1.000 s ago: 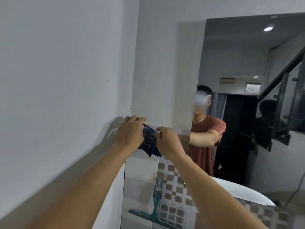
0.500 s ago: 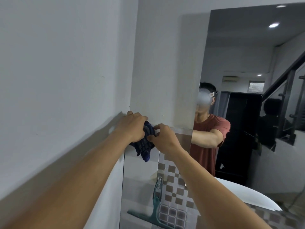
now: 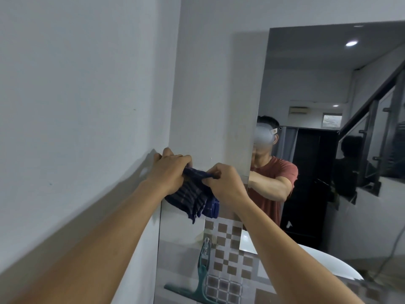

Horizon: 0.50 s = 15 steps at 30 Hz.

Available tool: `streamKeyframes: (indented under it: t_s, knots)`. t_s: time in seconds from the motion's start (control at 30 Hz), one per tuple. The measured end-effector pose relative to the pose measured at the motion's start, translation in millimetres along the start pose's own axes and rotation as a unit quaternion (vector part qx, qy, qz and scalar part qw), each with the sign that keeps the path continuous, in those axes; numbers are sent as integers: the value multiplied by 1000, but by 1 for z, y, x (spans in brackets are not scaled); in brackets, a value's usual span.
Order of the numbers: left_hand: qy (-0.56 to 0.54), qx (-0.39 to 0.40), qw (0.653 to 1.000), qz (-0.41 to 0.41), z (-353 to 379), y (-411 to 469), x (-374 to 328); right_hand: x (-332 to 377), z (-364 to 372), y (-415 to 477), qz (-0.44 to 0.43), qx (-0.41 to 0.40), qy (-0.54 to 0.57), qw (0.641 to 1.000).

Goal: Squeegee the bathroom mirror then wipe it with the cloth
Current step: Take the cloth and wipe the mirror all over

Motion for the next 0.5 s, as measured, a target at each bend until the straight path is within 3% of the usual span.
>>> streamKeyframes:
  t_s: [0.23, 0.4, 0.5]
  knots:
    - [-261, 30, 965, 19, -34, -3, -49, 8, -70, -29, -32, -49, -4, 998]
    - [-306, 1, 951, 44, -51, 2, -97, 4, -118, -61, -43, -61, -12, 997]
    - [-347, 33, 935, 60, -56, 6, -123, -9, -149, -73, 7, -99, 61, 993]
Point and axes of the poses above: each hand's wrist, its own y-axis towards the middle knuckle, its own z-axis out of the palm, x = y × z, the point moved 3 cm from there along y, towards the middle knuckle, and after that the axes turned 2 degrees about -x, right-handed, at the moved point
